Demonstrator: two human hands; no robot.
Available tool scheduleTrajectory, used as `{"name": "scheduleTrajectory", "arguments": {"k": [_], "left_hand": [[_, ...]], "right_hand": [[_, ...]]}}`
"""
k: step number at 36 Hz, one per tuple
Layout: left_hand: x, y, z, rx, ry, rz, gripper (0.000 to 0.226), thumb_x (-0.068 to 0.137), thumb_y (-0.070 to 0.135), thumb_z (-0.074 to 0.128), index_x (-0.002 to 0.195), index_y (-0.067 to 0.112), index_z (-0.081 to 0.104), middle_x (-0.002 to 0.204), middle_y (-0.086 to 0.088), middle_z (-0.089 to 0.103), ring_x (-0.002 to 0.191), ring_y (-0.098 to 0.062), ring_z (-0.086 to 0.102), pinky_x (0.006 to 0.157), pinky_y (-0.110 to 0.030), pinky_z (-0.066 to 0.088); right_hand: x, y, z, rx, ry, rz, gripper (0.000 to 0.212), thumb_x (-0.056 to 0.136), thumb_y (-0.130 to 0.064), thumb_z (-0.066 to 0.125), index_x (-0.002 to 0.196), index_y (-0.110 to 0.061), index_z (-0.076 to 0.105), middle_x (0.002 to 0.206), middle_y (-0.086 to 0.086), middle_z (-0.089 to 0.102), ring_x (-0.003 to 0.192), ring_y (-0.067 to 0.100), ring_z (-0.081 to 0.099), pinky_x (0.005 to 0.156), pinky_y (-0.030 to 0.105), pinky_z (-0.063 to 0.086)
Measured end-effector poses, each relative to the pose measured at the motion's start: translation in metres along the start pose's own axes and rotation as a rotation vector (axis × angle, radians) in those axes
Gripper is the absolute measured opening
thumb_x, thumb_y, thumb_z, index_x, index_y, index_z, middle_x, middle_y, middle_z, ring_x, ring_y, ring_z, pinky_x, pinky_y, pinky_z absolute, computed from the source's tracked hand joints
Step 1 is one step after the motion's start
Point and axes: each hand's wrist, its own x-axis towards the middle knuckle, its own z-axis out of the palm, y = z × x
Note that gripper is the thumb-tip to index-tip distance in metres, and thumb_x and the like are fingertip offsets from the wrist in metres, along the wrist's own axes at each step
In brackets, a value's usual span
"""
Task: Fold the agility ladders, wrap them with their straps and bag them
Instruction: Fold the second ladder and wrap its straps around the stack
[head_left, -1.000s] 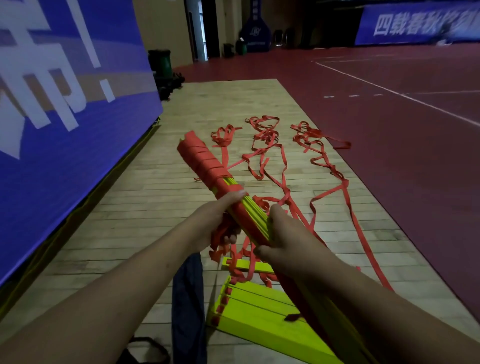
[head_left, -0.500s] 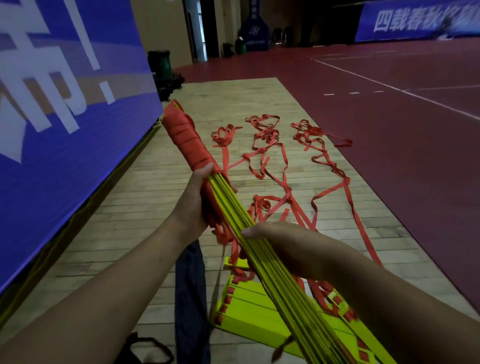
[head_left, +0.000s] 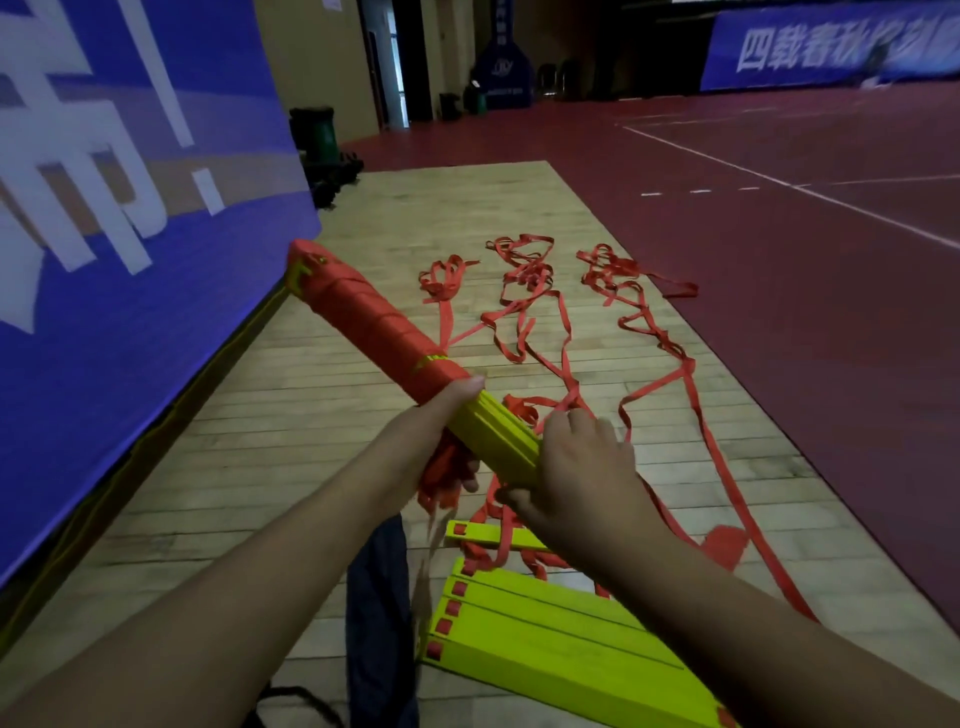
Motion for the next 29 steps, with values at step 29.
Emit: {"name": "scheduleTrajectory", "arguments": {"k": [29], "left_hand": [[-0.003, 0.017, -0.014, 0.199, -0.05, 0.068, 0.066, 0.086, 0.077, 0.04, 0.106, 0.02, 0.066, 0.104, -0.017, 0.075, 0.092, -0.039, 0.073, 0.083, -0.045, 0.059]], "right_hand": [[0.001, 0.001, -0.02, 0.545, -0.175, 0.072, 0.034, 0.086, -0.051, 0.072, 0.082, -0.018, 0.062, 0.072, 0.002, 0.069, 0.061, 0.015, 0.069, 0.062, 0.034, 0.061]]}}
